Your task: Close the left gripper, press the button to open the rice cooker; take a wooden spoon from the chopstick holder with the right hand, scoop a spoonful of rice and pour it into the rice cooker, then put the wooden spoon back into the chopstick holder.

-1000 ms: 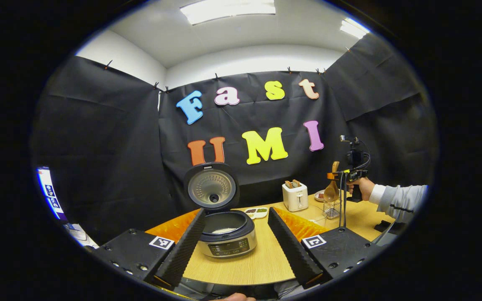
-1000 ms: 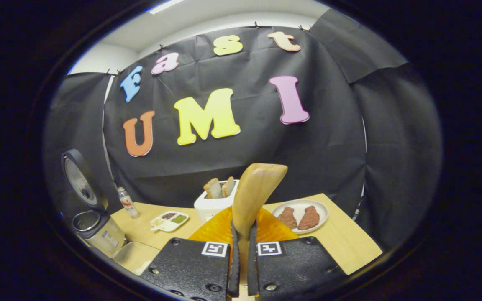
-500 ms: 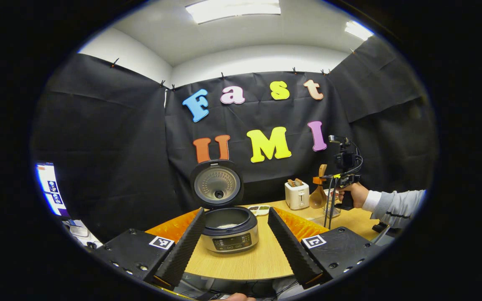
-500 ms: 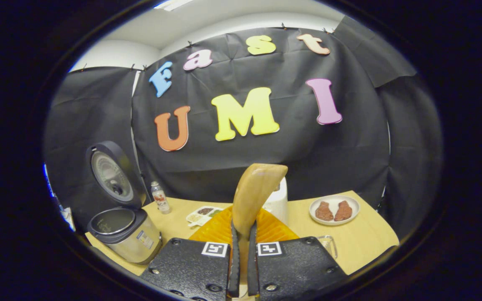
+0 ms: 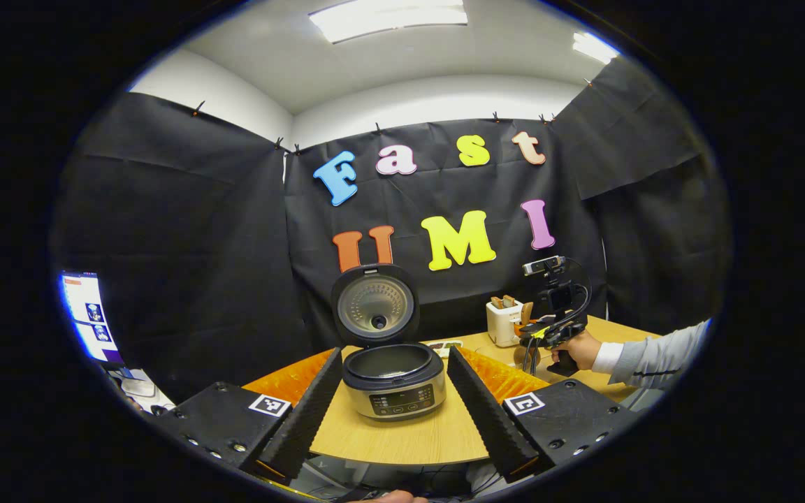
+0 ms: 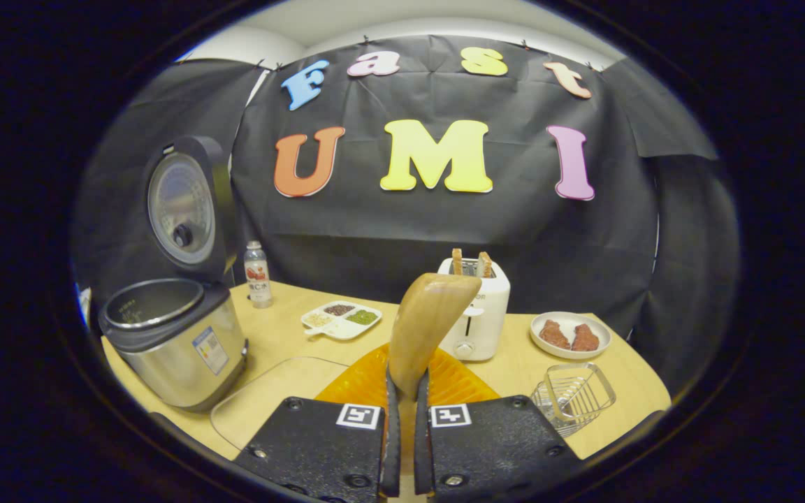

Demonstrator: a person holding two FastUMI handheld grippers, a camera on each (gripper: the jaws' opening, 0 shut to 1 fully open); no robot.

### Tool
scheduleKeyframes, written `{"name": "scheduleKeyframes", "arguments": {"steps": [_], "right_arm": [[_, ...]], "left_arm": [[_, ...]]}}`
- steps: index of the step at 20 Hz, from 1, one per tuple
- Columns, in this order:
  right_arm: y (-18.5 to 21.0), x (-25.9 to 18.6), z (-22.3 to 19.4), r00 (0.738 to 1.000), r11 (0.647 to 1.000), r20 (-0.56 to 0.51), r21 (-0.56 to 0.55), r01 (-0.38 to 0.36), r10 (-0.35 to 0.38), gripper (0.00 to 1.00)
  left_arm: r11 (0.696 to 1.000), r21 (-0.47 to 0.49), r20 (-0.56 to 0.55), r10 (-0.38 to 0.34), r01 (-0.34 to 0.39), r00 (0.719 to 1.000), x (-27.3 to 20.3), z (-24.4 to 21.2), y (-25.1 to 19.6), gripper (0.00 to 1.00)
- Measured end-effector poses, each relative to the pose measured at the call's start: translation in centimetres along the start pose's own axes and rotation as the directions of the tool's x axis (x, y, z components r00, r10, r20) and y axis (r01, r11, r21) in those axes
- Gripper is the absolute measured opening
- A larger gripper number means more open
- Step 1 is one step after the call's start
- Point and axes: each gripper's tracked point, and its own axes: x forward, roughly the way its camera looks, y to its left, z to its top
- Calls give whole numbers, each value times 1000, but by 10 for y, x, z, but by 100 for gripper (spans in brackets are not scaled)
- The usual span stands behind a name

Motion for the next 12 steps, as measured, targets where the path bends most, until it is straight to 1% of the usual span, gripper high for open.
{"name": "scheduleKeyframes", "arguments": {"steps": [1, 2, 3, 4, 5, 7, 9, 10, 11, 12], "right_arm": [[-5, 1, -6, 999, 998, -10, -46, 34, -35, 14], [-6, 0, -8, 999, 997, -9, -70, 40, -41, 13], [1, -3, -11, 1000, 998, -13, -65, 11, -12, 14], [11, -6, -20, 998, 998, -51, -52, -39, 36, 14], [19, -12, -30, 991, 996, -105, -6, -84, 82, 13], [24, -22, -37, 982, 990, -145, 90, -109, 122, 13], [38, -32, -35, 970, 971, -163, 185, -152, 183, 13], [46, -33, -38, 959, 952, -174, 249, -178, 224, 14], [59, -34, -39, 947, 923, -170, 325, -206, 271, 13], [65, -34, -40, 942, 904, -172, 372, -208, 288, 13]], "left_arm": [[1000, 6, -5, 1, -1, 1000, 1, -3, 0, 96], [1000, 5, -10, -5, 5, 1000, 0, -5, -3, 95], [1000, -4, -14, -13, 13, 1000, 1, -8, -5, 95], [1000, -15, -16, -18, 18, 1000, 1, -9, -5, 95], [1000, -22, -14, -17, 17, 1000, 2, -9, -4, 95], [999, -38, -10, -11, 10, 1000, 2, -10, 0, 95], [998, -55, -11, -14, 14, 1000, 1, -13, -2, 96], [998, -60, -13, -15, 15, 1000, 2, -14, -3, 95], [998, -62, -17, -16, 15, 1000, 1, -15, -5, 96], [998, -63, -18, -15, 14, 1000, 0, -16, -4, 96]]}}
